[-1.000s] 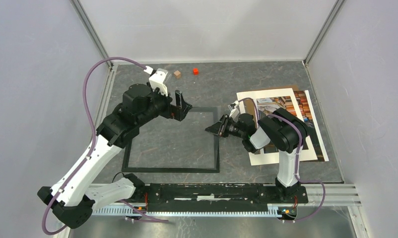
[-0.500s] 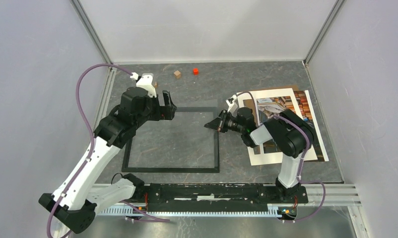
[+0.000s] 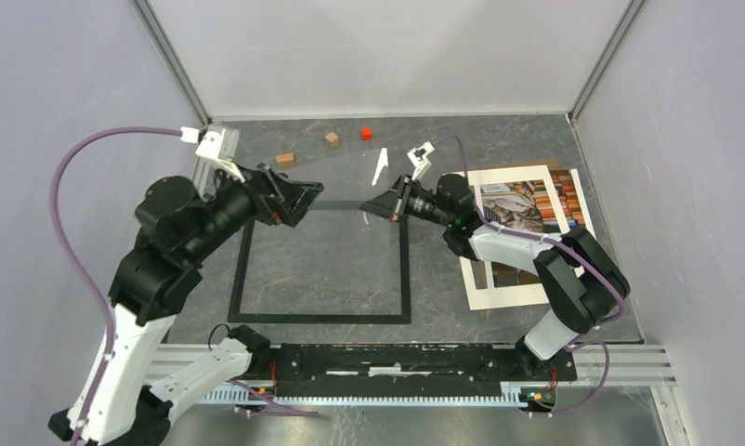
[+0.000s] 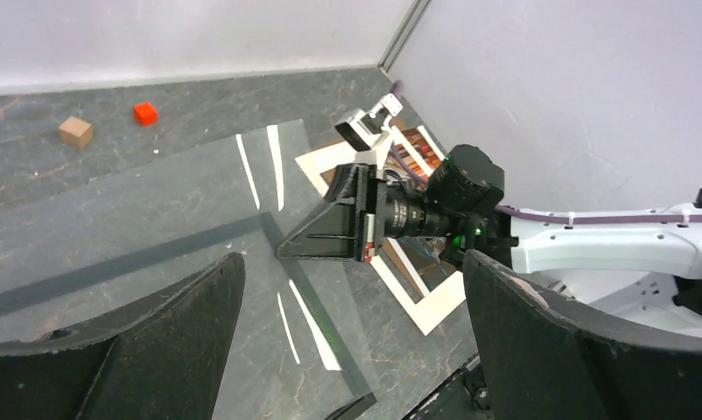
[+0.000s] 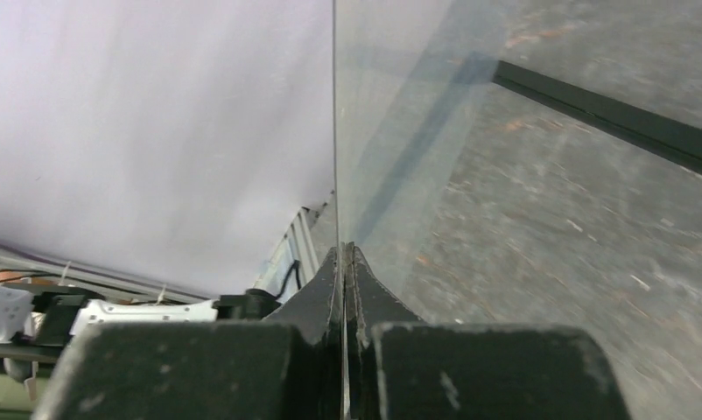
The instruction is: Put the photo into the frame
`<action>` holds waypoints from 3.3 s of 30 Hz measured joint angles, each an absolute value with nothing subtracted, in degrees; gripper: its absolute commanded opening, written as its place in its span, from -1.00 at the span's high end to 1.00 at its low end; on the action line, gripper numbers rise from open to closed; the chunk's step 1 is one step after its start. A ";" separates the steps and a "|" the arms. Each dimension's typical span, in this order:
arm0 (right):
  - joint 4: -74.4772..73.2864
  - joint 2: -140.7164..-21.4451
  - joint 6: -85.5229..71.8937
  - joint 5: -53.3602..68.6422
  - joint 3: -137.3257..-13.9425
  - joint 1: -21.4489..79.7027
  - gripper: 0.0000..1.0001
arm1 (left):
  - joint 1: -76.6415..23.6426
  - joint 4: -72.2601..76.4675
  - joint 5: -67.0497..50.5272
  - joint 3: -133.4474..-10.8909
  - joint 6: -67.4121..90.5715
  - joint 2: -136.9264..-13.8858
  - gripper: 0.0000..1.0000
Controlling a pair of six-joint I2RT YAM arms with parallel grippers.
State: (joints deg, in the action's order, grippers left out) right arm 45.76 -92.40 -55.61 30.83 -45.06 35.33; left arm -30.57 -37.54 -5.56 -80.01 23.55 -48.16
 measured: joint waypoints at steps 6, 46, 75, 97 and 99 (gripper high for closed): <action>38.85 -92.42 -55.83 29.26 -57.45 41.54 1.00 | -30.57 -37.60 -6.79 -80.99 23.46 -44.31 -1.00; 65.25 -112.51 -87.15 28.67 -77.58 50.92 1.00 | -30.57 -41.01 -2.96 -90.30 18.61 -45.76 -1.00; 58.26 -118.74 -66.74 30.41 -46.28 38.20 1.00 | -30.87 -26.11 4.67 -69.43 13.67 -57.98 -1.00; 50.19 -114.19 -58.33 31.59 -46.00 36.47 1.00 | -27.59 -19.94 5.98 -61.84 11.88 -53.82 -1.00; 49.58 -114.15 -58.11 31.68 -45.98 36.21 1.00 | -27.59 -19.86 5.98 -61.84 11.88 -53.82 -1.00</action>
State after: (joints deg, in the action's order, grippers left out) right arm 49.58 -114.15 -58.11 31.68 -45.98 36.21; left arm -27.59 -19.86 5.98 -61.84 11.88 -53.82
